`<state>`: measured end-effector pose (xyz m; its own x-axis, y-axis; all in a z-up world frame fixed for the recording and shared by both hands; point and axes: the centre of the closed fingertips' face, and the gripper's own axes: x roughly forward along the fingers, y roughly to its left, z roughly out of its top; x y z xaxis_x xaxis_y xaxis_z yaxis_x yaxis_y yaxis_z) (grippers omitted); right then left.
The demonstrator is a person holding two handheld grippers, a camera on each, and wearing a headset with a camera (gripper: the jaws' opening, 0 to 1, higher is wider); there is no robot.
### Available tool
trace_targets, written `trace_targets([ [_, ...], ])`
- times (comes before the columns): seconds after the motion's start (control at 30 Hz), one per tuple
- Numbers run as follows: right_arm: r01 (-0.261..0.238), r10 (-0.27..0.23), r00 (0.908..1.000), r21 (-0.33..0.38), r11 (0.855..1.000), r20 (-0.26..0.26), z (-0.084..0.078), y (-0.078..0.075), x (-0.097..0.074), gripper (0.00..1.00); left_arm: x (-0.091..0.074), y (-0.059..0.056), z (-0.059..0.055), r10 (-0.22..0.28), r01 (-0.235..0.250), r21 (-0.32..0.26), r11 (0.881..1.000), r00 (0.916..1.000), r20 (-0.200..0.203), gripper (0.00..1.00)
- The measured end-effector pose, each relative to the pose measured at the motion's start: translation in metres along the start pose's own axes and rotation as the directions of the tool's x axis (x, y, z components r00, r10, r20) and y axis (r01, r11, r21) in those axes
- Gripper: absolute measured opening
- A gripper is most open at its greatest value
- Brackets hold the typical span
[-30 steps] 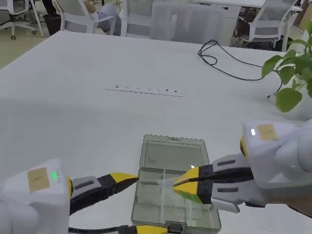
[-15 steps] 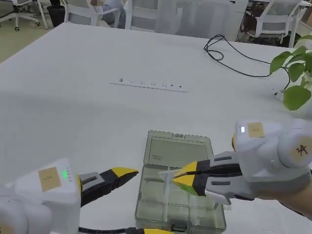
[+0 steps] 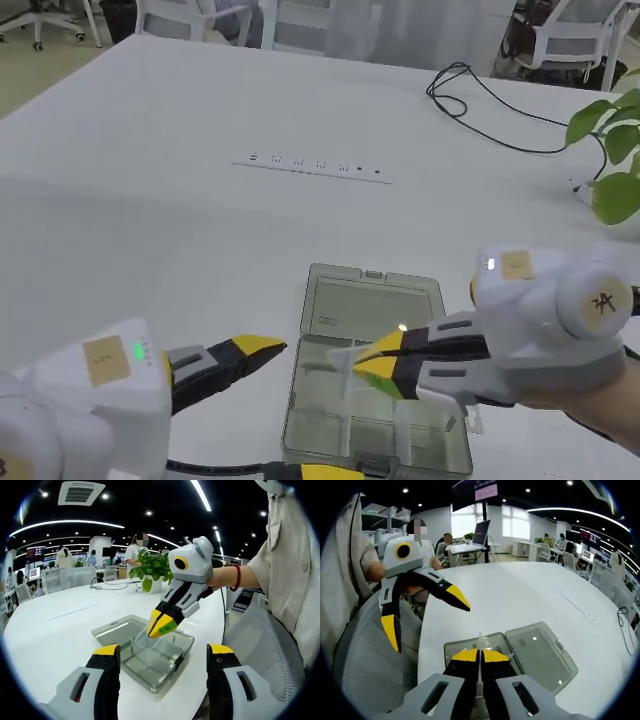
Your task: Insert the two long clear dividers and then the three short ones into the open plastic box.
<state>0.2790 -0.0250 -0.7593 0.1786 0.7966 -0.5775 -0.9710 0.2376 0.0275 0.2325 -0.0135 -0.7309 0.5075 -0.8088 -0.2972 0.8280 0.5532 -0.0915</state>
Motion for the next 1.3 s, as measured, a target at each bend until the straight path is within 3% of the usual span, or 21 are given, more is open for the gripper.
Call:
trace_targets([
  [0.37,-0.006,0.006,0.9999,0.009,1.000,-0.013,-0.002,0.000,0.002,0.03,0.000,0.001,0.002,0.008,-0.008,-0.009,1.000,1.0000,0.003,0.70],
  [0.67,-0.011,0.010,0.9980,-0.011,1.000,-0.063,-0.002,0.000,0.007,0.03,-0.001,0.003,0.002,0.015,-0.015,-0.014,1.000,0.9998,0.009,0.70],
  [0.97,-0.045,0.034,0.9892,-0.079,0.996,-0.142,-0.001,0.003,0.016,0.02,-0.001,0.003,0.003,0.018,-0.018,-0.014,1.000,0.9998,0.012,0.70],
  [1.13,-0.080,0.049,0.9832,-0.172,0.982,-0.176,-0.001,0.010,0.023,0.02,-0.001,0.002,0.003,0.020,-0.020,-0.016,1.000,0.9996,0.018,0.70],
  [1.3,-0.093,0.056,0.9787,-0.185,0.978,-0.198,-0.001,0.011,0.030,0.02,-0.002,0.002,0.001,0.025,-0.024,-0.022,0.999,0.9995,0.018,0.71],
])
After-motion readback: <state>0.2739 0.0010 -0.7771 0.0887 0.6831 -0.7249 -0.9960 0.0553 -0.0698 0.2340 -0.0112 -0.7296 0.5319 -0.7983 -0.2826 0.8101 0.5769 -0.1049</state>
